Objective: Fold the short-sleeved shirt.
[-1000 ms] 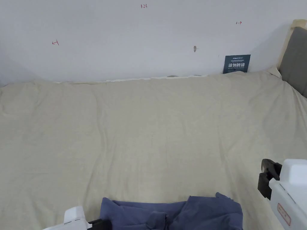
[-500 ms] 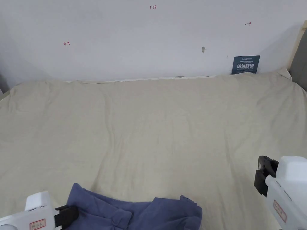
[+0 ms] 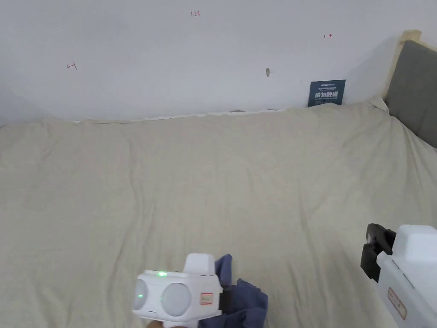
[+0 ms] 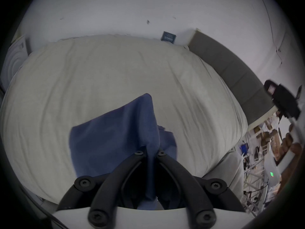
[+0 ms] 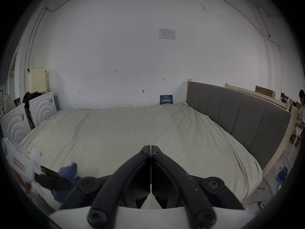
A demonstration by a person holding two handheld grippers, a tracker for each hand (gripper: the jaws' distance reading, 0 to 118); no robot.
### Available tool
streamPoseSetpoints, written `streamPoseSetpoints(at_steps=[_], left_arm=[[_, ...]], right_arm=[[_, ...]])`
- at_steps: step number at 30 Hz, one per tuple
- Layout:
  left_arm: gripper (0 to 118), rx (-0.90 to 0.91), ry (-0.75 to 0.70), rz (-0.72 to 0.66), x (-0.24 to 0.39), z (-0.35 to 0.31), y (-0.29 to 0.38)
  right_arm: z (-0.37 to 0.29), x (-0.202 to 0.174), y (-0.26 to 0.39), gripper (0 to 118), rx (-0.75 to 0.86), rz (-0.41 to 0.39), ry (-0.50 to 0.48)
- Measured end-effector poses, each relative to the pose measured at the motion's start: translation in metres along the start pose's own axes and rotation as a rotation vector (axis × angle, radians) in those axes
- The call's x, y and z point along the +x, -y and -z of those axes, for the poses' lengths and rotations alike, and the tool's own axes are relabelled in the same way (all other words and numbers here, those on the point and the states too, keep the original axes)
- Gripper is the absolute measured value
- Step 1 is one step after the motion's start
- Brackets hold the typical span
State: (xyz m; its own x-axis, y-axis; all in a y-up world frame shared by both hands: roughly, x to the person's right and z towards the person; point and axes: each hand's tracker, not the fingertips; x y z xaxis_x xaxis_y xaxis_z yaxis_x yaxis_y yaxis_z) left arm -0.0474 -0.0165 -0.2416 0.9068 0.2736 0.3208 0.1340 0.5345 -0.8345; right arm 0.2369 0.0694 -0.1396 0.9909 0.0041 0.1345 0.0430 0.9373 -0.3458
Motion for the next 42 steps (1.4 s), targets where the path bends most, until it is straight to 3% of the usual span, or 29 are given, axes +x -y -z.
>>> streamPoseSetpoints(at_steps=[2,3,4,6,7,8,14,16,19,20,21,22,30,37,42], left_arm=[[12,-0.06,-0.01,0.02,0.015,0.027,0.003],[24,-0.092,-0.027,0.037,0.024,0.03,0.007],[40,-0.108,-0.031,0.058,0.028,0.036,0.009],[93,-0.092,-0.048,0.056,0.036,0.042,0.014],[108,-0.084,-0.053,0.058,0.039,0.031,0.018],[114,-0.064,-0.055,0.057,0.039,0.026,0.019],[109,0.146,-0.033,0.005,0.017,-0.021,0.007],[95,0.266,-0.038,-0.01,0.007,-0.041,0.007],[61,0.416,-0.113,-0.03,-0.009,-0.059,0.01],[42,0.453,-0.141,-0.035,-0.014,-0.063,0.011],[13,0.465,-0.161,-0.024,-0.019,-0.064,0.013],[1,0.468,-0.172,-0.015,-0.024,-0.064,0.015],[0,0.322,-0.192,0.04,-0.042,-0.004,0.049],[0,0.21,-0.117,0.172,0.022,0.037,0.077],[0,0.158,-0.1,0.159,0.04,0.077,0.084]], right_arm=[[-0.001,0.006,0.001,2,-0.001,0.006,0.017],[-0.001,0.008,0.002,2,-0.003,0.01,0.022],[-0.001,0.01,0.002,2,-0.005,0.013,0.025],[-0.002,0.014,0.003,2,-0.005,0.018,0.033],[-0.003,0.015,0.003,2,-0.004,0.018,0.036],[-0.004,0.017,0.004,2,-0.004,0.016,0.04],[-0.004,0.019,0.005,2,-0.008,0.027,0.042],[-0.004,0.017,0.004,2,-0.004,0.026,0.038],[-0.005,0.013,0.002,2,0.003,0.02,0.027],[-0.005,0.011,0.002,2,0.004,0.019,0.023],[-0.006,0.01,0.001,2,0.007,0.019,0.019],[-0.006,0.009,0.001,2,0.009,0.019,0.016],[-0.008,0.005,-0.001,2,0.014,0.013,0.001],[-0.01,0.014,0.0,2,0.01,0.017,0.019],[-0.011,0.022,0.002,2,0.004,0.026,0.038]])
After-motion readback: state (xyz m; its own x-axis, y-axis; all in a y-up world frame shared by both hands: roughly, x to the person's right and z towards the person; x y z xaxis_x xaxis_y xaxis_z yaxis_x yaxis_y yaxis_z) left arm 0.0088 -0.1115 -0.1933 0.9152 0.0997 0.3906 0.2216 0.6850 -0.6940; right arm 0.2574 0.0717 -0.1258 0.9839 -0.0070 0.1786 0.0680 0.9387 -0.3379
